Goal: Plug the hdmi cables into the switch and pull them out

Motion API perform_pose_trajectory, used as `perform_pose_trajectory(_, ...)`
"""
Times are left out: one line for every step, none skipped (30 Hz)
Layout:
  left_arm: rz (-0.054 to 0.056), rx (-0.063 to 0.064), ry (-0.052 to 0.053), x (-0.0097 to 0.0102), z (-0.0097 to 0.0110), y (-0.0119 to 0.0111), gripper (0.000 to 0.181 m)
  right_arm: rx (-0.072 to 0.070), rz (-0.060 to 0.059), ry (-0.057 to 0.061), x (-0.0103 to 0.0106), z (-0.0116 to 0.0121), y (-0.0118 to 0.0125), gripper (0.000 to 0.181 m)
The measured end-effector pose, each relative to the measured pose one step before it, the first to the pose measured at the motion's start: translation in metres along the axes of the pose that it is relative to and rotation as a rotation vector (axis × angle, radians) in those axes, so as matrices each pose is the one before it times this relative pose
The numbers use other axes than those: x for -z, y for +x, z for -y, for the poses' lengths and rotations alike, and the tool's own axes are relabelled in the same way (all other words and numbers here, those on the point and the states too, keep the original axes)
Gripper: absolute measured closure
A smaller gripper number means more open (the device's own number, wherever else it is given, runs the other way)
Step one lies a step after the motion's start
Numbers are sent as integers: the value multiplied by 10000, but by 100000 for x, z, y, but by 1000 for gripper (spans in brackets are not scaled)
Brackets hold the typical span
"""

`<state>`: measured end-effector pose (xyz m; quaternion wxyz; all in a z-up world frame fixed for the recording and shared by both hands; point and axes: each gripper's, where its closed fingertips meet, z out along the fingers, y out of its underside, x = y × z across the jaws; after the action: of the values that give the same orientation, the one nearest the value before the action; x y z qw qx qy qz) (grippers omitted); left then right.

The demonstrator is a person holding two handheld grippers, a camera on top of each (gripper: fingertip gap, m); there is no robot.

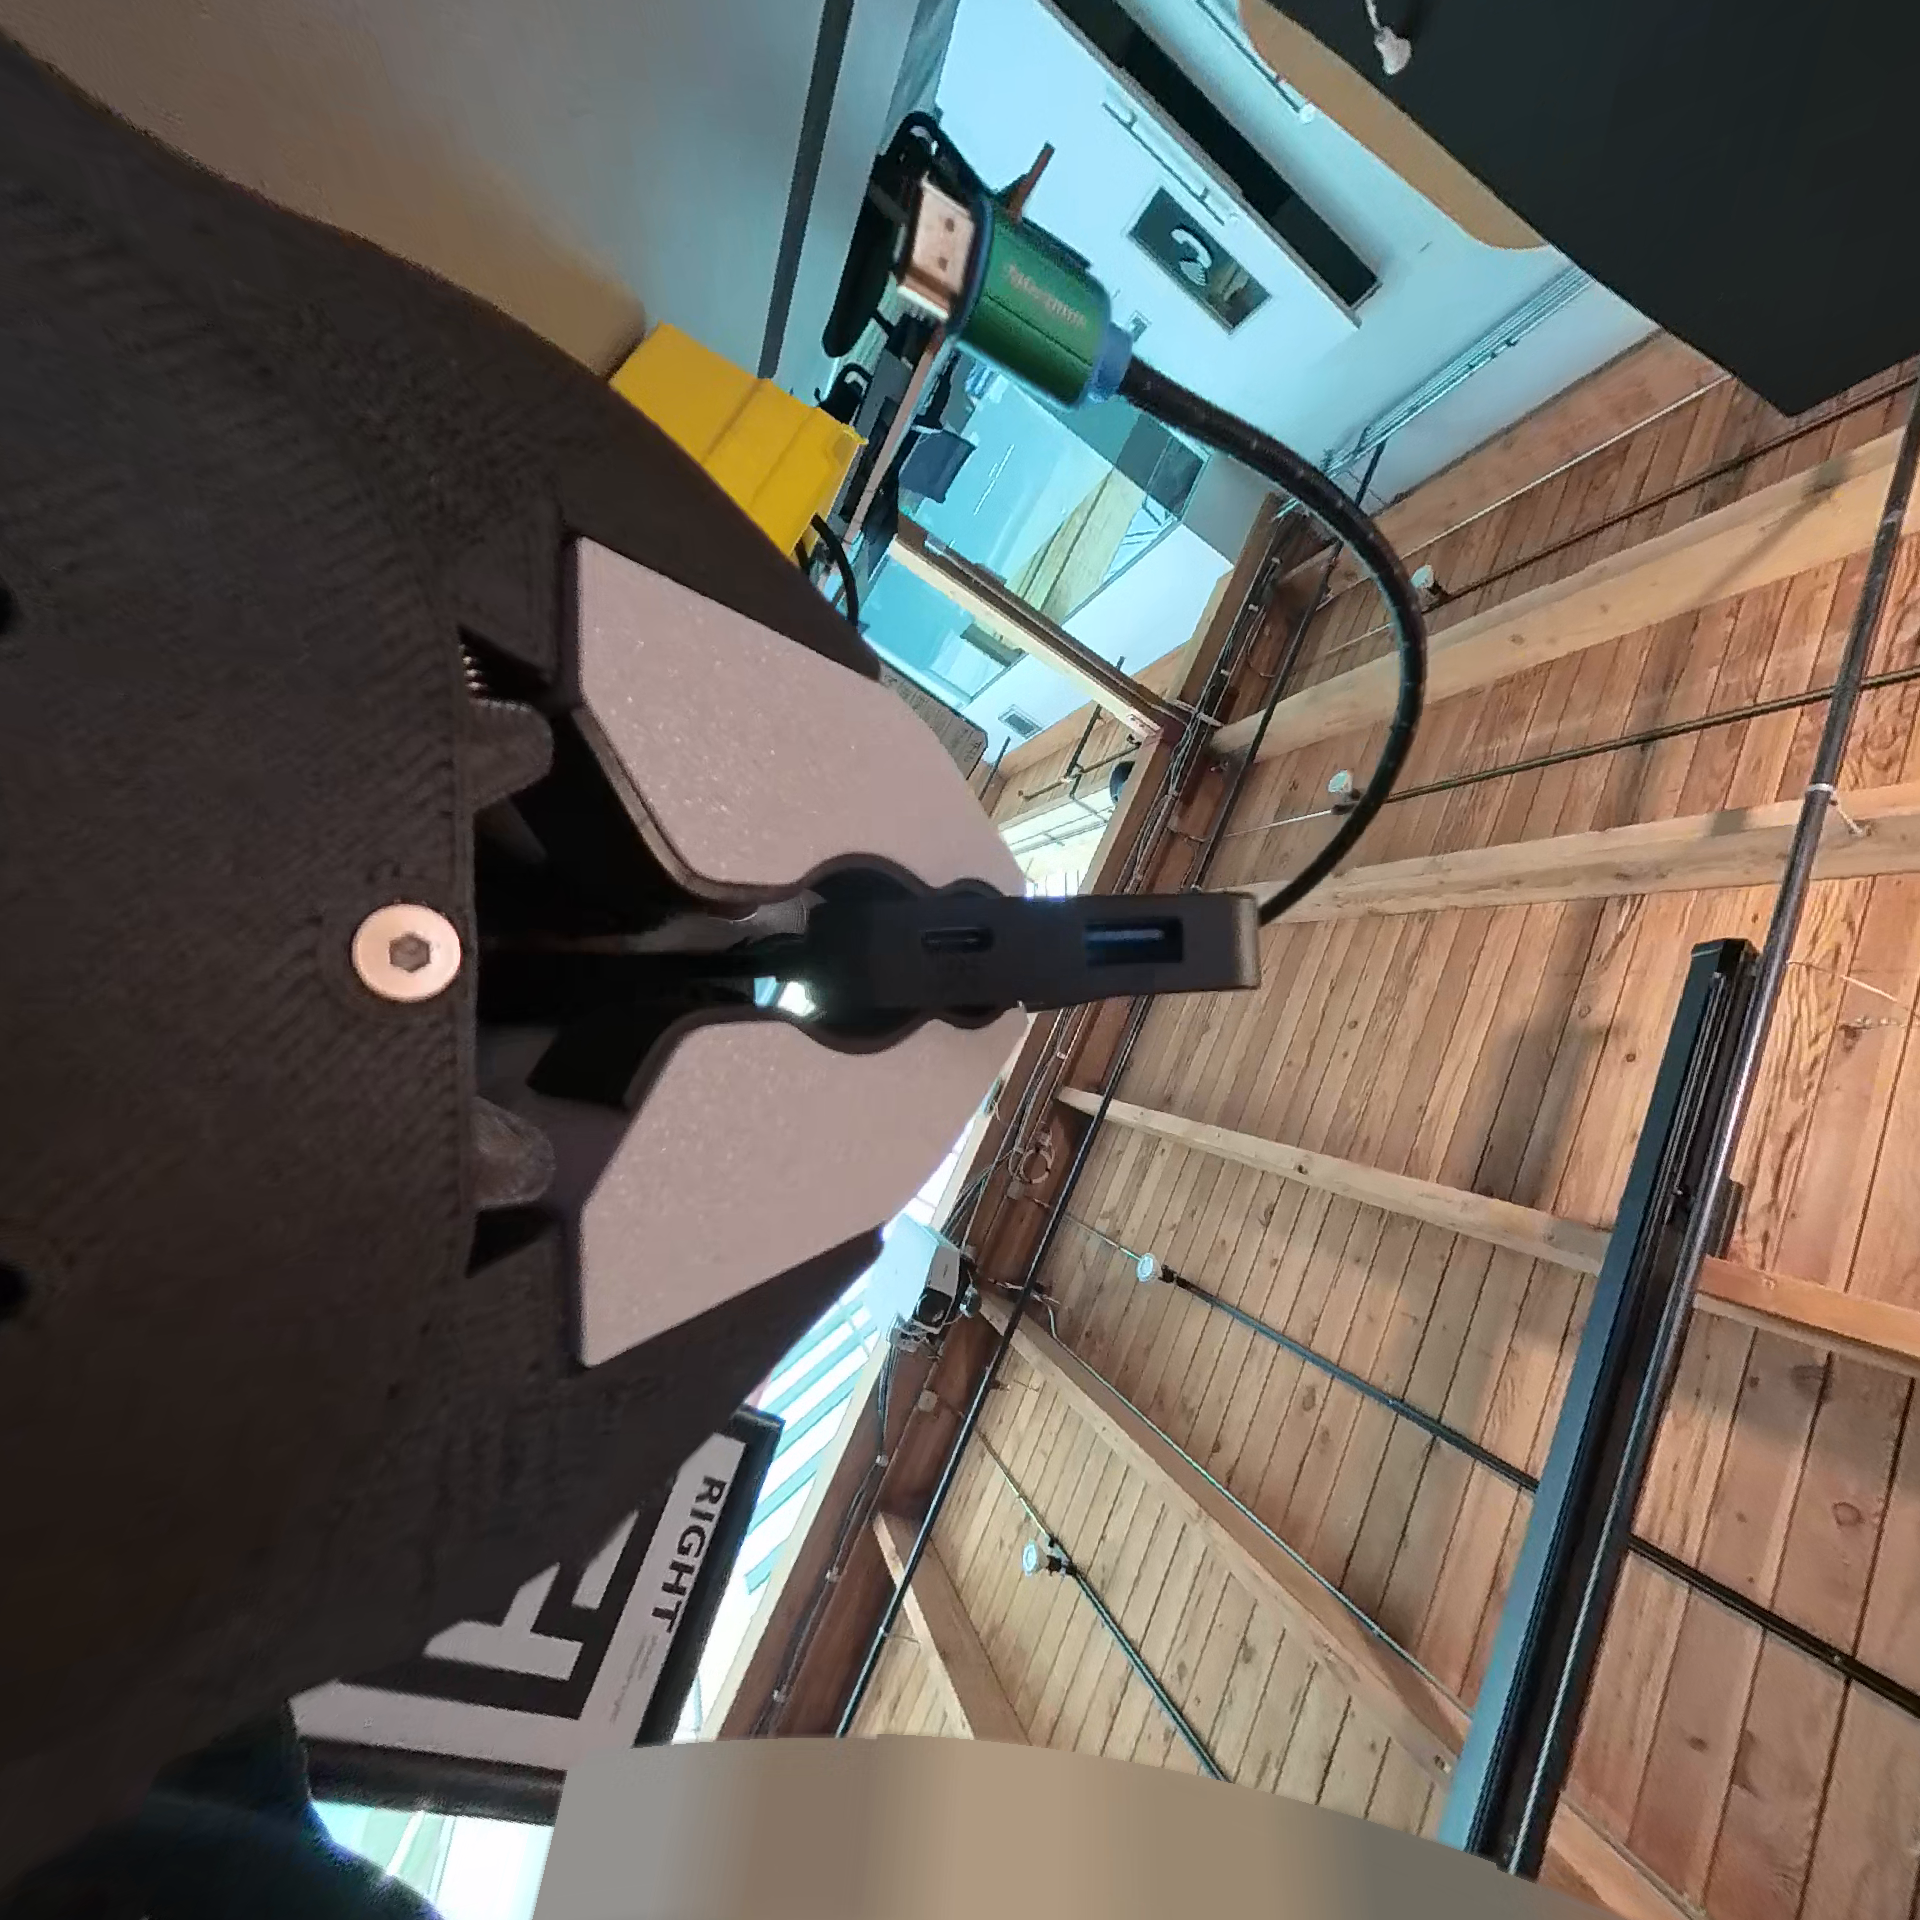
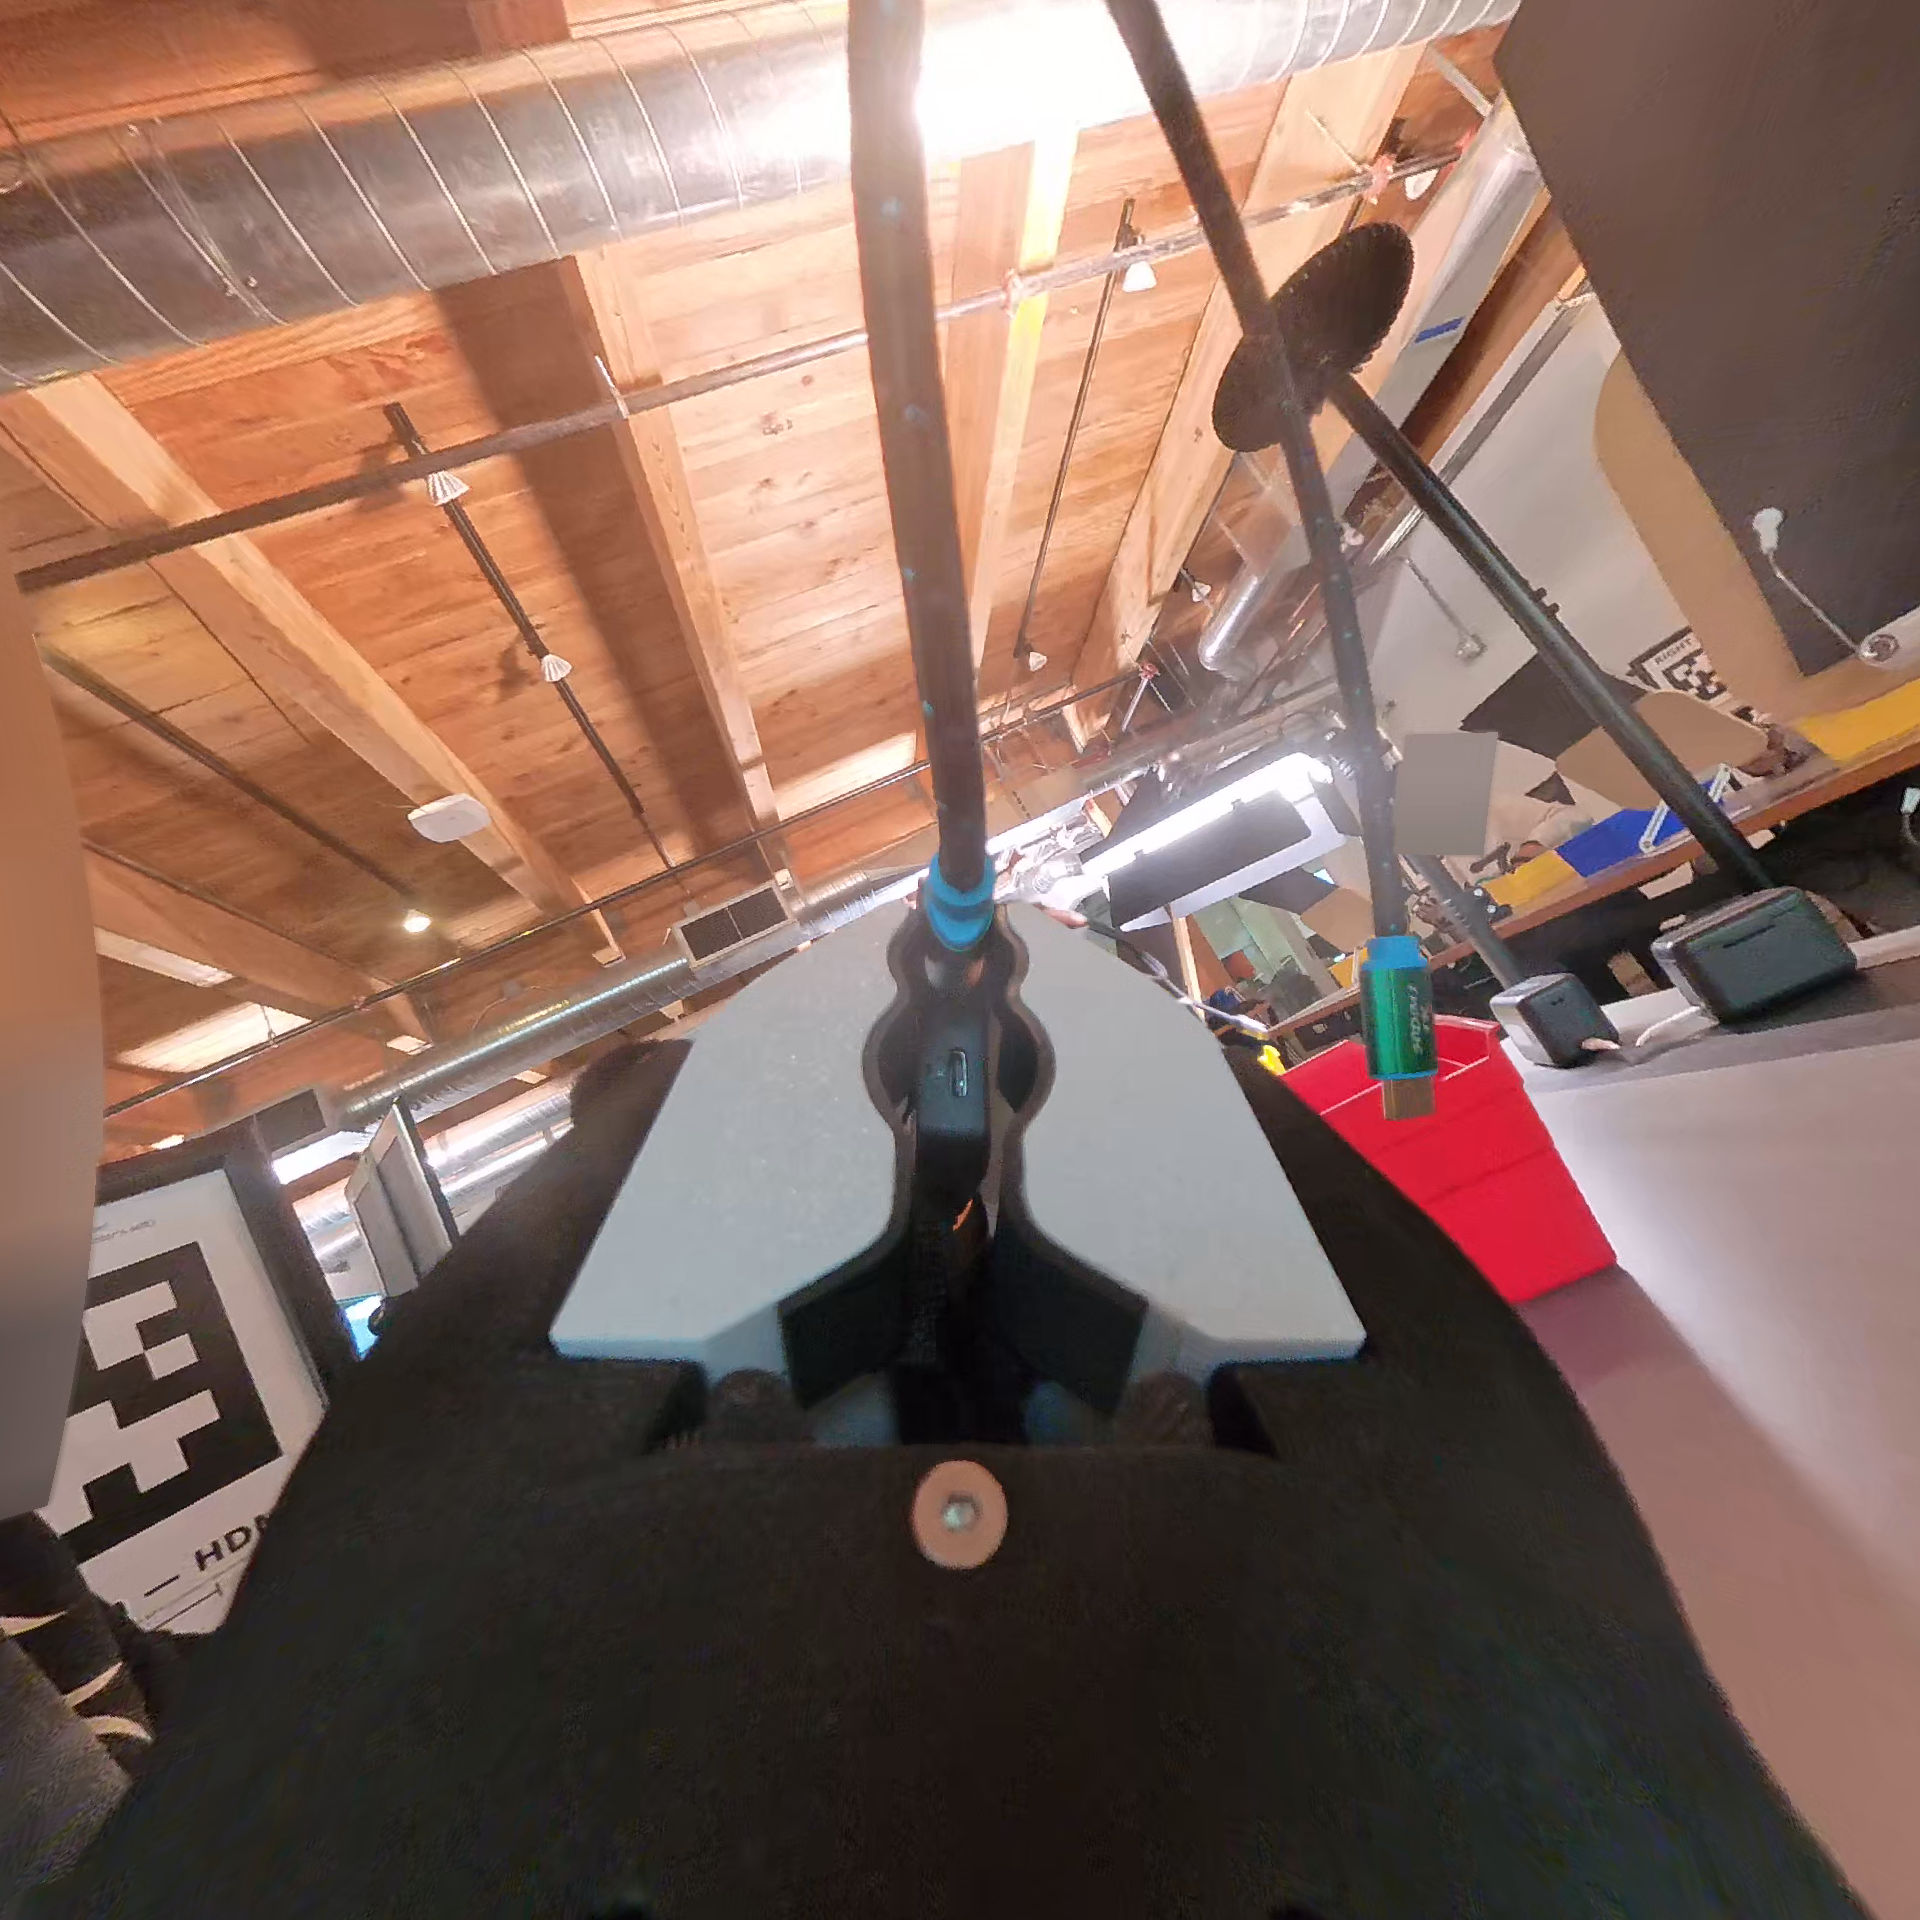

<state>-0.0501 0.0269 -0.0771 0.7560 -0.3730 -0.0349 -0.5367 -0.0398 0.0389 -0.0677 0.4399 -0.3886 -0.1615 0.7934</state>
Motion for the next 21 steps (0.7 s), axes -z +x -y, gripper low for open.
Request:
perform_pose_trajectory(-17,-47,6,35,54,65,170,13,34,37,11,3,-60,170)
perform_pose_trajectory(16,-12,4,44,17,9,170,-54,32,65,64,41,10,170)
perform_pose_trajectory(62,-2,8,49,11,-61,170,-70,-37,86,96,63,122,171)
perform_pose_trajectory(73,3,16,56,-5,-88,170,-21,-47,48,73,10,107,171)
perform_pose_trajectory(16,-6,16,53,2,-34,170,52,-26,-1,30,-36,12,171)
perform_pose_trajectory(-25,-12,13,36,30,37,171,62,7,20,13,4,-69,171)
perform_pose_trajectory(-44,1,-23,-6,8,67,170,28,11,57,32,47,-65,171)
perform_pose_trajectory(-29,43,-42,-17,-7,6,170,11,-18,36,35,8,6,171)
perform_pose_trajectory(-17,103,51,36,75,-65,171,36,-76,91,52,123,52,171)
perform_pose_trajectory(159,454,909,419,1170,-368,169,-175,-128,1392,633,1939,176,171)
perform_pose_trajectory(410,1349,1900,946,2624,-1106,170,-1151,-329,2298,1220,3310,1207,170)
perform_pose_trajectory(298,1354,676,320,1090,-1063,170,-987,-345,293,287,591,1547,170)
perform_pose_trajectory(-66,-417,-424,-8,-629,-202,170,-19,-301,-136,140,-281,1094,170)
perform_pose_trajectory(-97,-1202,-815,-176,-1195,222,169,-8,-79,-418,-139,-798,110,170)
perform_pose_trajectory(-242,-598,-454,-371,-618,730,169,290,214,-630,-373,-970,-632,170)
perform_pose_trajectory(-363,-388,-172,-359,12,943,169,598,117,-501,-420,-599,-647,170)
perform_pose_trajectory(-166,-532,-164,-263,276,625,169,802,-46,-547,-351,-542,-452,170)
perform_pose_trajectory(-64,-500,-74,-213,552,443,168,695,-15,-531,-247,-482,-501,169)
perform_pose_trajectory(-135,-508,-59,-191,688,470,168,543,136,-281,-164,-139,-753,170)
perform_pose_trajectory(-139,-582,-114,-171,665,410,169,505,112,-273,-119,10,-728,170)
perform_pose_trajectory(-63,-682,-171,-106,635,210,169,555,38,-374,-55,112,-641,170)
